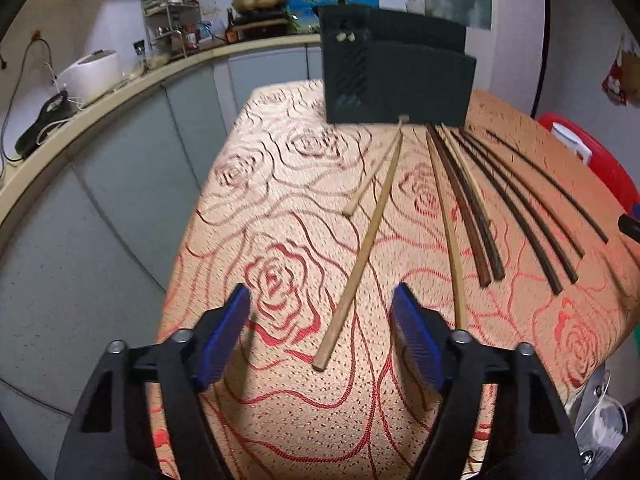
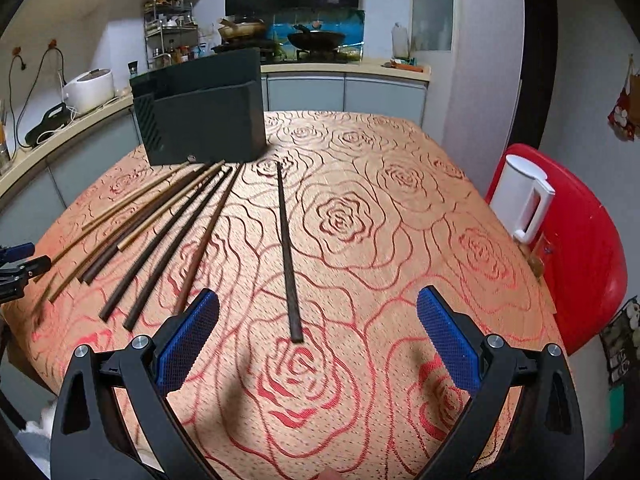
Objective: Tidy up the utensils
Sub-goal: 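Grasp a light wooden chopstick with the left tool while the right tool grasps a dark chopstick, then lift both chopsticks and lower them upright into the green utensil holder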
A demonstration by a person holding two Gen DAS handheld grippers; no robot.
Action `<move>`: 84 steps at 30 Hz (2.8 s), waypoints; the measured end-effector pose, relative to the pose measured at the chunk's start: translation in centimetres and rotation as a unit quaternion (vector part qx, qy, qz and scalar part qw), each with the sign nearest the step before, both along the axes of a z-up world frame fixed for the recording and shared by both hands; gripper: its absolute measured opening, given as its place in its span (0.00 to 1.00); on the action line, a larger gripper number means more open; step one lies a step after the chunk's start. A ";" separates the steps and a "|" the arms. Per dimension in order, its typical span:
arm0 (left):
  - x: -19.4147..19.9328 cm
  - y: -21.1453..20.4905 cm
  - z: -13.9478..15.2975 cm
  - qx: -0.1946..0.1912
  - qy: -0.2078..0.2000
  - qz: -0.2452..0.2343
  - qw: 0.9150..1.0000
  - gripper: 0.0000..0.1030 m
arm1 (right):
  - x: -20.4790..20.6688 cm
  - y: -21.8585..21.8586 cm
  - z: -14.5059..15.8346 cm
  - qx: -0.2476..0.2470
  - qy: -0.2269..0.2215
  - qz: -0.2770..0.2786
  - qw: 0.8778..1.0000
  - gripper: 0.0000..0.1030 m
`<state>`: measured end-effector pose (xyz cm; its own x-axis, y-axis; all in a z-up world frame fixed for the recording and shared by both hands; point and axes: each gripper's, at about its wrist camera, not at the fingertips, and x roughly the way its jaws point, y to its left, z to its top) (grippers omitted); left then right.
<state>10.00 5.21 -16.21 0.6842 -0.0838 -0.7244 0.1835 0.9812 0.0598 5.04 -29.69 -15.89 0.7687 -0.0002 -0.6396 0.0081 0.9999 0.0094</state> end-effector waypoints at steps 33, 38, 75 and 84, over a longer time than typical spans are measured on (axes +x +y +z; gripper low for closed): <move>-2.2 -1.7 4.3 -0.029 -0.066 -0.059 0.996 0.06 | 0.0 0.2 1.2 0.029 -0.029 0.045 0.998 0.08; -2.7 -1.6 7.4 -0.042 -0.100 -0.065 0.992 0.06 | -0.7 0.1 4.7 0.037 -0.073 0.055 0.995 0.08; 13.5 -6.4 31.4 -0.097 -0.209 -0.113 0.966 0.06 | 16.8 2.9 26.7 0.095 -0.151 0.118 0.977 0.08; 18.2 -9.8 29.7 -0.084 -0.226 -0.084 0.967 0.06 | 19.6 4.5 26.1 0.074 -0.146 0.107 0.981 0.08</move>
